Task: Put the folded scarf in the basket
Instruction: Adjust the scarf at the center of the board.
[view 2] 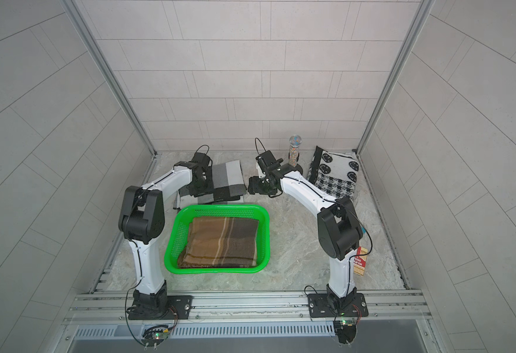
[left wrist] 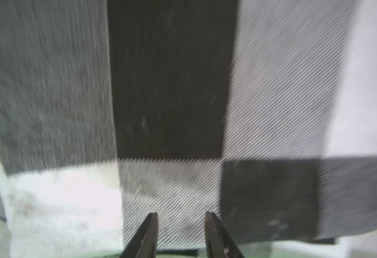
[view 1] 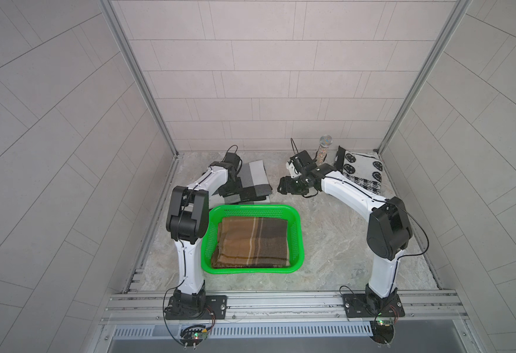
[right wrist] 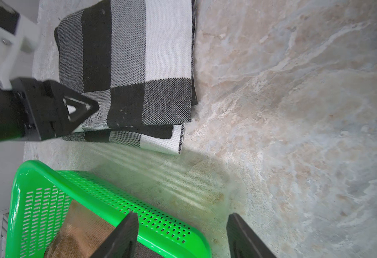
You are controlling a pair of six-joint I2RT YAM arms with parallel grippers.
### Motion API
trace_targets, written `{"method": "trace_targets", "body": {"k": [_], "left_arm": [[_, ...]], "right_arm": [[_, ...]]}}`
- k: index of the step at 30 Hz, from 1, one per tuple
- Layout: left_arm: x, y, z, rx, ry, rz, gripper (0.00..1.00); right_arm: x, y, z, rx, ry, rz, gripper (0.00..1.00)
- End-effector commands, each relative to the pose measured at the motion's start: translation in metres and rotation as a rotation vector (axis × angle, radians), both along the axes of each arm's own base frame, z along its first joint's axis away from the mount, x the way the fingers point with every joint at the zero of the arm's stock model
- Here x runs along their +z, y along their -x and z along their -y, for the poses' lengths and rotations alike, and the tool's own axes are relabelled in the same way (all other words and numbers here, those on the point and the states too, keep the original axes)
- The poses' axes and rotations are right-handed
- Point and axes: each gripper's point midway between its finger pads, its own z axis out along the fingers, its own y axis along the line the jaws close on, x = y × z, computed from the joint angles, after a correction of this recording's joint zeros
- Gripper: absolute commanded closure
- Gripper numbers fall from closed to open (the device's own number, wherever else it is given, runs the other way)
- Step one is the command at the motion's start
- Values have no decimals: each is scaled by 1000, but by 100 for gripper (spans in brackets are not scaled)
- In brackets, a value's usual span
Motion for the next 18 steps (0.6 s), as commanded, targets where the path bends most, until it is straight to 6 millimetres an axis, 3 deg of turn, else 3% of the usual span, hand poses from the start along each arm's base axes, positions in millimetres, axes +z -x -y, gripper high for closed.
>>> {"method": "trace_targets", "body": {"k": [1, 8, 18], "left_arm": [[-18, -8, 5, -27, -18, -86, 59], [-47, -17, 25, -92, 0, -158, 59], [-67, 23, 70, -225, 38, -212, 61]], "right_arm": [[-2, 6, 1, 16, 8, -19, 32], [0, 8, 2, 24, 11, -13, 29], [-3, -3, 15, 6, 32, -19, 26]]}}
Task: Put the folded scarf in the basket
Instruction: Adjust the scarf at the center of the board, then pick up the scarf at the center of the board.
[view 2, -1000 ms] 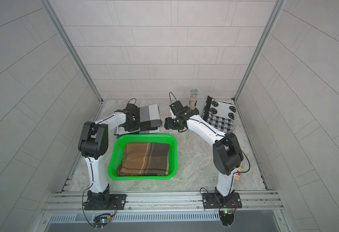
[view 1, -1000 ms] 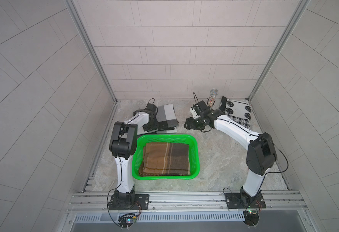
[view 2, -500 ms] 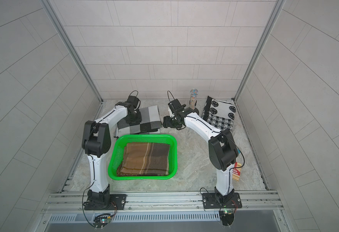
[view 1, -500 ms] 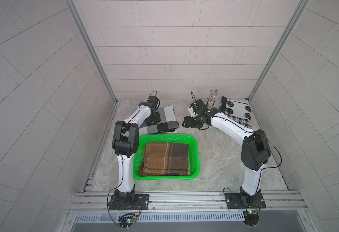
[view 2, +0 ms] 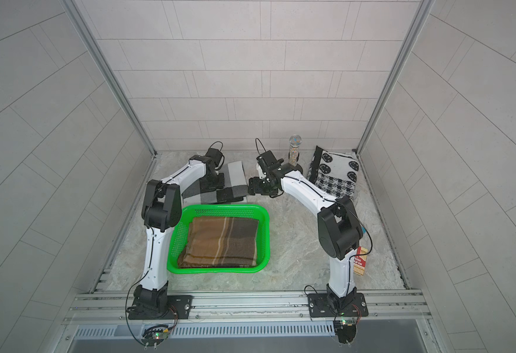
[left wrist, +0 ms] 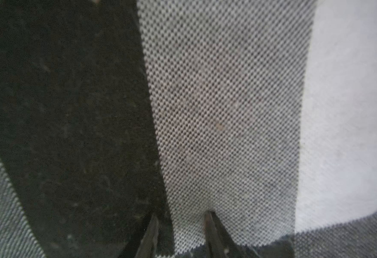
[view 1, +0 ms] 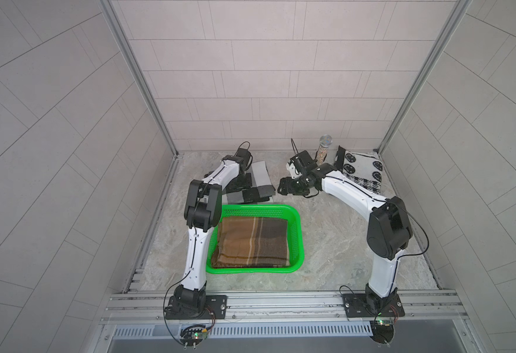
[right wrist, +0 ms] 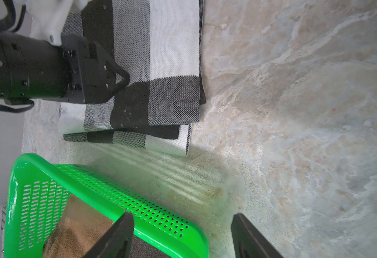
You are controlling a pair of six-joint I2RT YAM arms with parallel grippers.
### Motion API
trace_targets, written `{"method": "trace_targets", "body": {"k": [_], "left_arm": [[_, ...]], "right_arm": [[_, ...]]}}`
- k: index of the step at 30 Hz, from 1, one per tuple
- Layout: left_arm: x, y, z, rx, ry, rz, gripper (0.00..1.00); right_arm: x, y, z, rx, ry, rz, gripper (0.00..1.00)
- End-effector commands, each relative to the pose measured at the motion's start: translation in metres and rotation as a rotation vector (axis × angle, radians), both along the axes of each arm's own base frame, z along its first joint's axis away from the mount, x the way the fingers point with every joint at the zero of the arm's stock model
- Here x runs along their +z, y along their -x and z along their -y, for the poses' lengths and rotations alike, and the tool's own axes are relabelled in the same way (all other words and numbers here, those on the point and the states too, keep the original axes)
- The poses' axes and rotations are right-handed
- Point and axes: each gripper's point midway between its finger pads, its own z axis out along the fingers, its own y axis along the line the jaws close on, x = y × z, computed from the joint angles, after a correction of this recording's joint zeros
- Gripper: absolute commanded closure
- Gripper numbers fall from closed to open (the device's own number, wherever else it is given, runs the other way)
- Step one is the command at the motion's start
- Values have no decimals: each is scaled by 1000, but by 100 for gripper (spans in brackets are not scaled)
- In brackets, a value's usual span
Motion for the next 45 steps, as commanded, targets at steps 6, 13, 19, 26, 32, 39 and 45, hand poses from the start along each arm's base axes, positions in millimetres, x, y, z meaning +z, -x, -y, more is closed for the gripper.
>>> {"method": "trace_targets", "body": {"k": [6, 13, 19, 26, 32, 39, 45], "left_arm": [[-37, 60, 33, -109, 23, -134, 63], [23, 43, 34, -62, 36, 3, 41], [84, 33, -22, 120, 27, 118, 21], [83, 41, -124, 367, 117, 147, 0], [43, 33, -149, 471, 289, 92, 1], [7, 23, -122, 425, 453, 42, 4], [-16, 32, -110, 424, 483, -15, 14]], "right_arm": [[-13, -14, 24, -23, 62, -11, 25], [-32, -31, 24, -21, 84, -26, 24], [-48, -57, 9, -22, 57, -11, 21], [-64, -80, -12, -7, 19, -67, 18], [-86, -92, -20, -19, 4, -98, 19], [-104, -97, -35, -36, -53, -171, 19], [-115, -96, -48, -42, -100, -202, 19]]}}
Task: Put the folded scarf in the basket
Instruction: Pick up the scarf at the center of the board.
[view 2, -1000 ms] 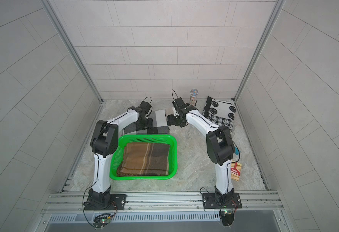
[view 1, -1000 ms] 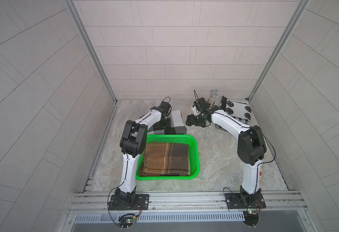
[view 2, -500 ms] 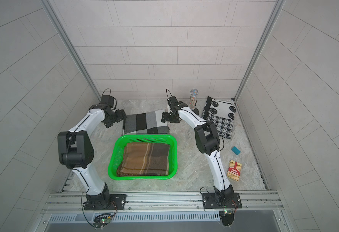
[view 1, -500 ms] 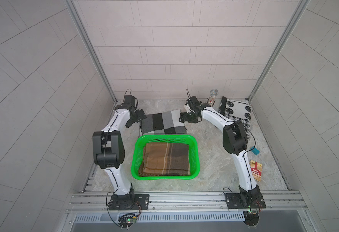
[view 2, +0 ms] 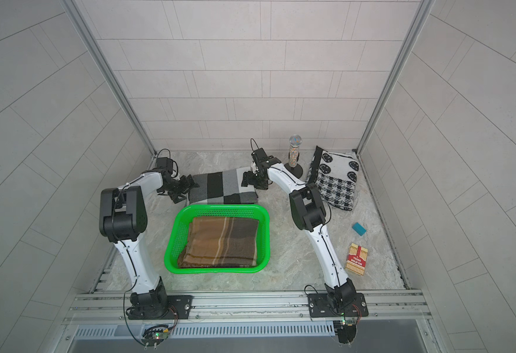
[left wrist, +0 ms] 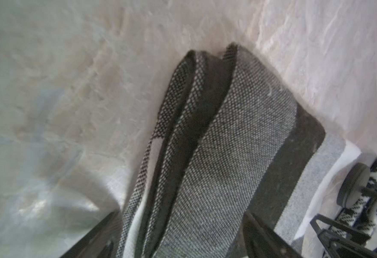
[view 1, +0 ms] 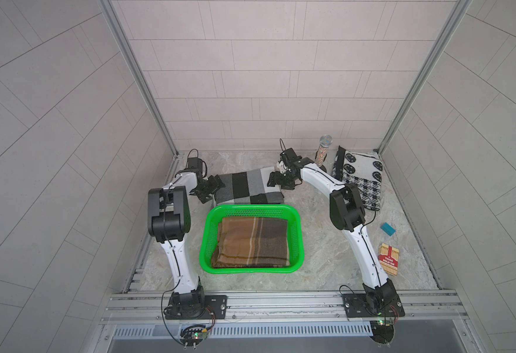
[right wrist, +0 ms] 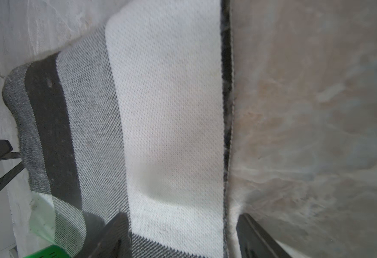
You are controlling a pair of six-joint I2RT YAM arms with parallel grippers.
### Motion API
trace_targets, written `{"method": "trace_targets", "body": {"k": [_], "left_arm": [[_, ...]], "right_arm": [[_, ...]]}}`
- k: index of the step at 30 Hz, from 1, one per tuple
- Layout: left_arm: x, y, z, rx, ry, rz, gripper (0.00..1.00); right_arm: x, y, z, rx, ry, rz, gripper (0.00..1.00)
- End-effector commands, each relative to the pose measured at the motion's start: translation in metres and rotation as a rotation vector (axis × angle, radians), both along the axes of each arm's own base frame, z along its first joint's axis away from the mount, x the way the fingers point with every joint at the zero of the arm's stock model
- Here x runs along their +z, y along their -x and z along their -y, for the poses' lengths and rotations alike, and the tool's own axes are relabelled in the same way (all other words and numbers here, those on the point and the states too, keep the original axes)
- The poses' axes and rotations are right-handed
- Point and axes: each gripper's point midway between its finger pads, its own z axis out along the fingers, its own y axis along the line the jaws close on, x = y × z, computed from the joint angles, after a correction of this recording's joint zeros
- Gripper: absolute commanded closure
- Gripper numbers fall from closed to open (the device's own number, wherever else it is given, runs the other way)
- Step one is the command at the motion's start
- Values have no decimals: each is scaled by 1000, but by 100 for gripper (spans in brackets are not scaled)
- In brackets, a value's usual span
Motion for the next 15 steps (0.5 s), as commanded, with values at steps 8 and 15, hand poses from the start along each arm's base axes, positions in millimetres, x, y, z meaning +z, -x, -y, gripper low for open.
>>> {"method": "trace_targets", "body": {"k": [8, 15], "left_arm": [[-41, 22, 26, -27, 50, -99, 21], [-36, 15, 36, -28, 77, -66, 34]], "right_arm": [[-12, 7, -18, -9, -59, -69, 24], [-17, 10, -27, 7, -69, -82, 34]]}}
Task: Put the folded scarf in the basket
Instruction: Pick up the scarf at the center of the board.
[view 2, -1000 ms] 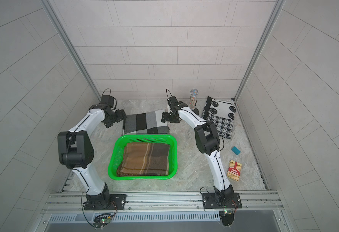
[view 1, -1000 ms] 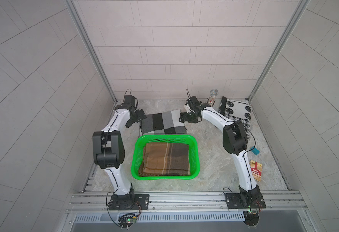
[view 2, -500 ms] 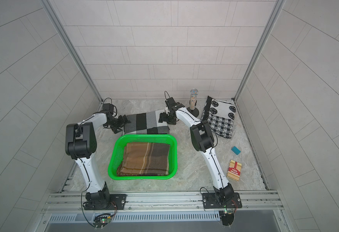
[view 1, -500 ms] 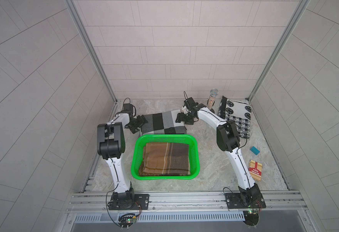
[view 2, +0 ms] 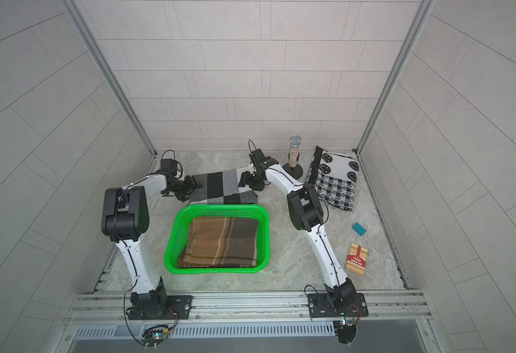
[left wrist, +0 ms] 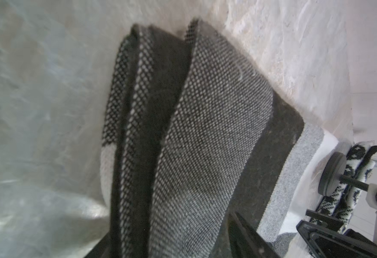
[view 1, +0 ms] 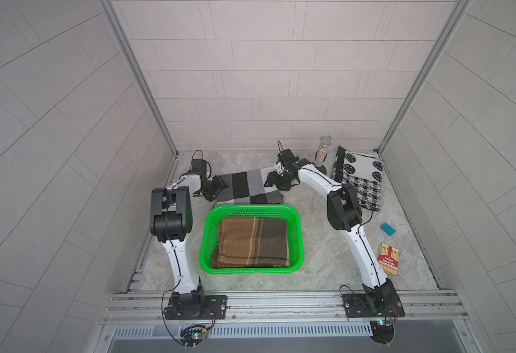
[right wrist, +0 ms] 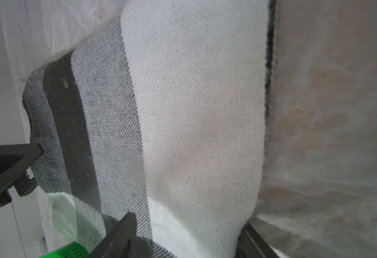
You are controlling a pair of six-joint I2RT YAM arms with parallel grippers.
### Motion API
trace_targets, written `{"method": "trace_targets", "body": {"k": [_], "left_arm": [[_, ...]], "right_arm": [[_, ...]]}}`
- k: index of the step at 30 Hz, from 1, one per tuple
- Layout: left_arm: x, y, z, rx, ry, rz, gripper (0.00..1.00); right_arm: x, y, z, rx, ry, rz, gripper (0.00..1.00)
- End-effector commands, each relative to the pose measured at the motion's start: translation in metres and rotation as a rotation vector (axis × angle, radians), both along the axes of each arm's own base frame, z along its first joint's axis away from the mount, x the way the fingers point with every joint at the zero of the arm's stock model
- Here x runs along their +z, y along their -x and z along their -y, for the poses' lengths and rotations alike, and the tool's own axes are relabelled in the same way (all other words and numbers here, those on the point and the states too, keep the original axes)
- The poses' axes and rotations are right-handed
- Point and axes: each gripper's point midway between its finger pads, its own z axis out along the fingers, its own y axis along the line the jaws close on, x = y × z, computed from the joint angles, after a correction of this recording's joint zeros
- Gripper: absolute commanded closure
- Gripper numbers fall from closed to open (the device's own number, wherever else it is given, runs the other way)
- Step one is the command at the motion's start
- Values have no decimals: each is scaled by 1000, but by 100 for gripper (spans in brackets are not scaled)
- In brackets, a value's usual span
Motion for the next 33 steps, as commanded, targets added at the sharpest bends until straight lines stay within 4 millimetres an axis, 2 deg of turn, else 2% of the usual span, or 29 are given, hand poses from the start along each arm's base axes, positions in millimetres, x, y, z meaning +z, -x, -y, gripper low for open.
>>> {"method": "trace_targets", "body": {"k": [1, 3, 8, 13, 15, 16, 28, 33], "left_arm": [[-33, 20, 13, -6, 25, -105, 36], [-34, 19, 17, -9, 33, -102, 41], [-30, 14, 22, -4, 56, -74, 53], [-18, 6, 26, 14, 96, -28, 85], [-10, 1, 30, 15, 119, -4, 99], [-6, -1, 30, 15, 126, 2, 100], [69, -23, 36, 3, 126, 120, 100], [108, -28, 39, -5, 121, 181, 100]], "right_arm": [[-17, 8, -8, 13, -1, -45, 36], [-17, 8, -10, 10, -4, -44, 41], [-12, 3, -12, -2, -20, -30, 75], [4, -2, -15, -4, -35, 3, 99], [12, -3, -15, -8, -31, 21, 100], [17, -5, -14, -11, -30, 33, 100], [97, -15, -13, -46, -74, 155, 100], [132, -16, -12, -59, -97, 201, 100]]}}
